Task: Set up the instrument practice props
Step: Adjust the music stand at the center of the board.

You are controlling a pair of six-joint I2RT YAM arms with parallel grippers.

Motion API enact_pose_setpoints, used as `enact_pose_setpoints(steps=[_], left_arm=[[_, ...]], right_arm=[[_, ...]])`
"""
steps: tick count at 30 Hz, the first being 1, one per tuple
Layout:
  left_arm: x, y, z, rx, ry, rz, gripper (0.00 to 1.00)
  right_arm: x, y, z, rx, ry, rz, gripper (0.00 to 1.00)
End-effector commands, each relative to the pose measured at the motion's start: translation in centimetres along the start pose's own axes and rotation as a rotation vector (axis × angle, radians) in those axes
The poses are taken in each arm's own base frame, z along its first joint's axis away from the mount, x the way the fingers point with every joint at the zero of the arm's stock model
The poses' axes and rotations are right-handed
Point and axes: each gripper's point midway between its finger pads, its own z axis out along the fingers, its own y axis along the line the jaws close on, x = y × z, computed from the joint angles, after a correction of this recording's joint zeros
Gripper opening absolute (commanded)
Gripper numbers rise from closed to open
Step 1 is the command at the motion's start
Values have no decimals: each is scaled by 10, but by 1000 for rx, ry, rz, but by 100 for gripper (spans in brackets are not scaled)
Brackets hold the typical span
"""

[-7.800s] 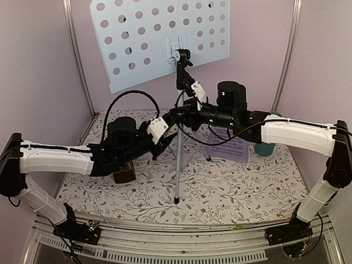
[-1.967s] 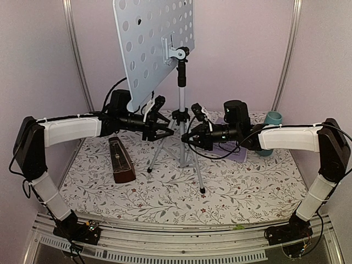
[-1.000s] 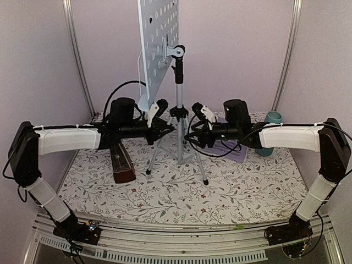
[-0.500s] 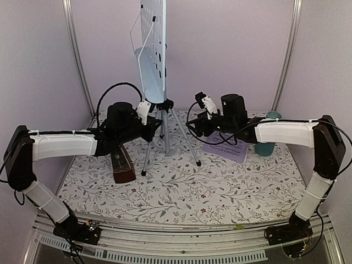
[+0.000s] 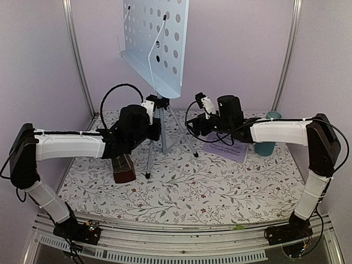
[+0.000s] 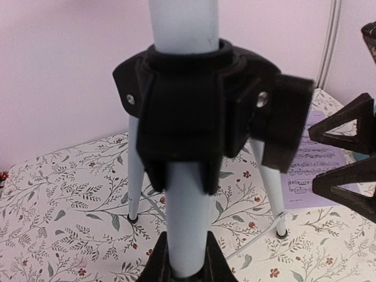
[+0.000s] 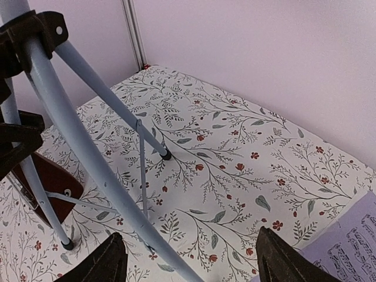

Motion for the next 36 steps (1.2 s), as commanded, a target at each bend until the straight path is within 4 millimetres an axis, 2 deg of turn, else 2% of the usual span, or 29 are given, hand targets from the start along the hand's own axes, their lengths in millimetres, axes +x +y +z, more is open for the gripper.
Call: enact_pose_setpoints(steps=[1, 8, 10, 13, 20, 26, 29, 32, 36], left_arm=[[-19, 5, 2, -113, -52, -119, 0], [-16, -8, 0, -151, -52, -173, 0], [-15, -10, 1, -152, -48, -180, 0], [-18, -15, 2, -127, -48, -192, 0], [-28, -20, -1, -80, -65, -208, 28], [-40, -15, -18, -52, -97, -215, 50], [-44, -12, -30, -27, -113, -213, 57], [-45, -8, -41, 0, -121, -211, 61], [-44, 8, -57, -9, -131, -231, 63]], right_arm=[[-27, 4, -14, -22, -68, 32, 77], [-44, 12, -34, -47, -130, 105, 77], [-40, 12, -38, -41, -127, 133, 76], [-39, 24, -43, -45, -143, 150, 76], [-20, 40, -49, -17, -162, 199, 76], [-6, 57, -46, 19, -166, 243, 75], [-4, 65, -44, 42, -179, 265, 76], [-2, 85, -40, 45, -185, 281, 75], [3, 110, -26, 54, -174, 311, 75]])
